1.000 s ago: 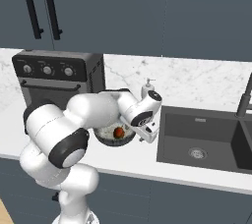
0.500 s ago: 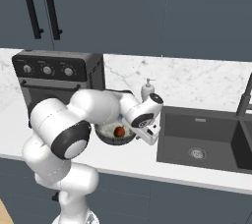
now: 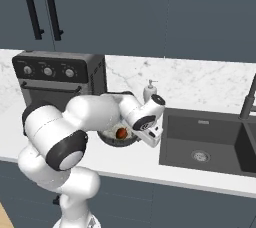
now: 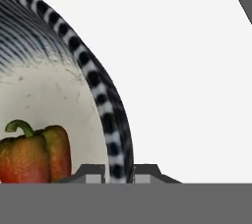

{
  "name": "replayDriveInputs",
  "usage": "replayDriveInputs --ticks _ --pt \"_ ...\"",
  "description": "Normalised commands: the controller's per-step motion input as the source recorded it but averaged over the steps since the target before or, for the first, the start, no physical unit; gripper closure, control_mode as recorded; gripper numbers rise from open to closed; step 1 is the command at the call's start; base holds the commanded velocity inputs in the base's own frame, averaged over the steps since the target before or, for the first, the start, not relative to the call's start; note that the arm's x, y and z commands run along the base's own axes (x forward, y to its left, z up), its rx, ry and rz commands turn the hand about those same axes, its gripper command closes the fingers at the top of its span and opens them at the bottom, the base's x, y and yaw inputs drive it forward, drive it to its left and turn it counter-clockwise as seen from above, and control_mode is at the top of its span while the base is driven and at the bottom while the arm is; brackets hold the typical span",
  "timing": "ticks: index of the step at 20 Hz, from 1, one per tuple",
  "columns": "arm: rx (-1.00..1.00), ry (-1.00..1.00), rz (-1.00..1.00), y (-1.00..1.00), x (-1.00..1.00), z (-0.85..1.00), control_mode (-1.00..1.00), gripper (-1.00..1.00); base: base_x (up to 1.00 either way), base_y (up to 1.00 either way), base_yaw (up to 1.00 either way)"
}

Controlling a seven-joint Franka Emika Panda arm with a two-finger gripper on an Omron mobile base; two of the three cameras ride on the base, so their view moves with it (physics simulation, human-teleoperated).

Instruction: Pick the bell pepper from the sink and place it in the bowl. Then pick the bowl and place it in the microwave. Then close the microwave door and press the start button.

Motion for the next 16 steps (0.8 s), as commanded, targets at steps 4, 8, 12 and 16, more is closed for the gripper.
replayDriveInputs --ticks 4,8,12,16 --pt "0.00 -0.22 -0.09 0.00 -0.86 0.44 -1.00 1.00 0.00 0.00 0.00" --pt "-0.05 -0.02 -0.22 0.06 -0.67 0.75 -1.00 1.00 0.00 0.00 0.00" --pt "-0.10 0.00 -0.32 0.37 -0.51 0.68 -1.00 1.00 0.00 0.00 0.00" --pt "-0.10 0.00 -0.41 0.43 -0.52 0.49 -1.00 1.00 0.00 0.00 0.00"
